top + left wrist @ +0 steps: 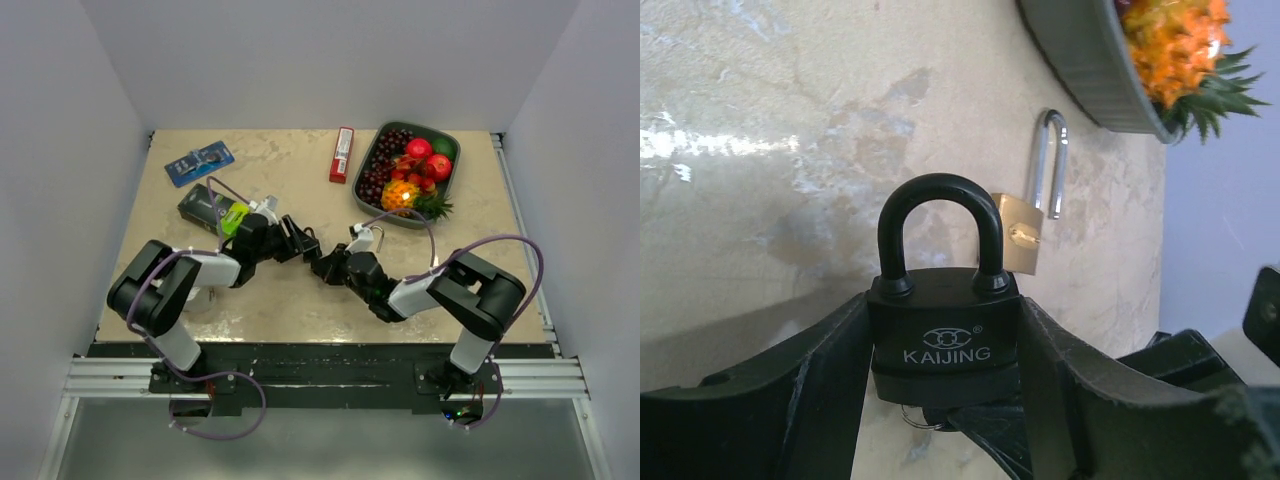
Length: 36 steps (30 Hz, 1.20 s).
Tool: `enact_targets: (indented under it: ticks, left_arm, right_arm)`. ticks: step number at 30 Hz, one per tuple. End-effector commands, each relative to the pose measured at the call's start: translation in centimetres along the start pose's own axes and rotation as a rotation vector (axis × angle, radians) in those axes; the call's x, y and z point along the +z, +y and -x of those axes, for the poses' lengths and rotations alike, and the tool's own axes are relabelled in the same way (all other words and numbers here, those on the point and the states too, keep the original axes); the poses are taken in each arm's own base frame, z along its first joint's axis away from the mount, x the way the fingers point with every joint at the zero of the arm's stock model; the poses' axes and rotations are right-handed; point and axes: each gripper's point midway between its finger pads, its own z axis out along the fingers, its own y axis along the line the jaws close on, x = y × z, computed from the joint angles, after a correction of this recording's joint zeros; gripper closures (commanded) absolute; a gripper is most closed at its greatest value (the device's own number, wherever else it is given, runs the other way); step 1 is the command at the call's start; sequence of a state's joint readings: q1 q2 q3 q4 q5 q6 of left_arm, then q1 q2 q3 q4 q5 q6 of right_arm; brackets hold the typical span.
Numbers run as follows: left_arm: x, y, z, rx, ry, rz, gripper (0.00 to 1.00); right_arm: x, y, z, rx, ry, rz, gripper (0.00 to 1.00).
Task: Unlock with the key
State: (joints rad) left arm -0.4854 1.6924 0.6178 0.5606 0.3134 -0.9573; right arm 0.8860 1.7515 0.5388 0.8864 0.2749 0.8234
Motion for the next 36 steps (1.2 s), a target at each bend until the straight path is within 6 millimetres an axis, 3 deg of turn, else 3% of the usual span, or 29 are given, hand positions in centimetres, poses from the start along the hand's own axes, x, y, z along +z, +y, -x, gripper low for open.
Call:
enact_targets:
  ticks: [1, 6, 18, 36]
  left_arm:
    - [-3.4, -4.8, -5.6, 0.085, 0.208, -0.203, 1.0]
    - [-4.7, -6.7, -4.4, 0.147, 0.145, -0.268, 1.0]
    - [-7.9, -10.7, -3.8, 0.261, 0.12, -0.448, 1.0]
    - [-10.0, -13.3, -3.4, 0.343, 0.114, -0.537, 1.0]
  right_arm:
    - [-0.3, 1.1, 9.8, 0.156, -0.298, 0.045, 1.0]
    - [-2.2, 2.8, 9.7, 0.194, -0.259, 0.177, 1.0]
    - [-6.4, 7.0, 13.0, 0.198, -0.267, 0.371, 1.0]
    - [-9.1, 9.2, 15.6, 0.158, -0.322, 0.485, 1.0]
